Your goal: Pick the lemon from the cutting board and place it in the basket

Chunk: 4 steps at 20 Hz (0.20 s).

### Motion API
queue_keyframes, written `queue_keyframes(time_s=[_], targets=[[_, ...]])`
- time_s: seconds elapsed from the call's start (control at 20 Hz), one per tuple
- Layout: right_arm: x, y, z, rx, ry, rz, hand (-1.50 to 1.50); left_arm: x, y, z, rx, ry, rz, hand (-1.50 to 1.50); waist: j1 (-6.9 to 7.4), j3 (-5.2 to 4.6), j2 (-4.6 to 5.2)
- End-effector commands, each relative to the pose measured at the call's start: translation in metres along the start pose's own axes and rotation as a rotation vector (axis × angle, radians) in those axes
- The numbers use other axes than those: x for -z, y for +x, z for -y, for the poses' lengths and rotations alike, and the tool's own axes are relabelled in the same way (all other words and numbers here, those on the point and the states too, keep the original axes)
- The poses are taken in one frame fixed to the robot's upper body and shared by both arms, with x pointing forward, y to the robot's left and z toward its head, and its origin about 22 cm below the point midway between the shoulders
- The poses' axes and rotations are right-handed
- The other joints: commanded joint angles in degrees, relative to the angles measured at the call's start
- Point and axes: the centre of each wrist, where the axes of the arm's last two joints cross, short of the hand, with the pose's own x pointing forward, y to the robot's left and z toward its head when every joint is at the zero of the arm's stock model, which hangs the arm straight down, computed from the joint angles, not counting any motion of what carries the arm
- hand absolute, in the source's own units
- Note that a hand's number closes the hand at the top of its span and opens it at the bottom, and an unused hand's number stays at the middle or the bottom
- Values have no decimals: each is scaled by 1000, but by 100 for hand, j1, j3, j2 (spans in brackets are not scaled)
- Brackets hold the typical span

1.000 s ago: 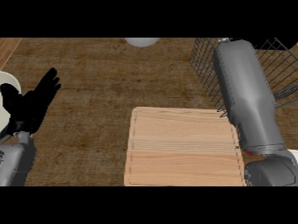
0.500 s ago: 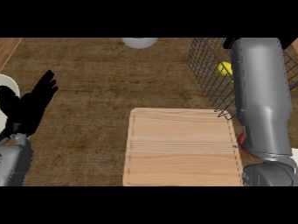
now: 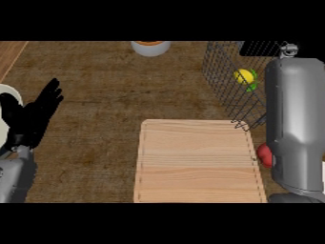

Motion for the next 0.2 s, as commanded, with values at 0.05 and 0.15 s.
queue_keyframes(time_s=[0.05, 0.15], targets=[[-9, -8, 16, 20, 85, -187, -150, 2, -4, 1, 4, 23, -16, 0, -73, -2, -53], [-15, -17, 23, 8, 114, -178, -150, 2, -1, 0, -3, -2, -4, 0, -88, -4, -56]])
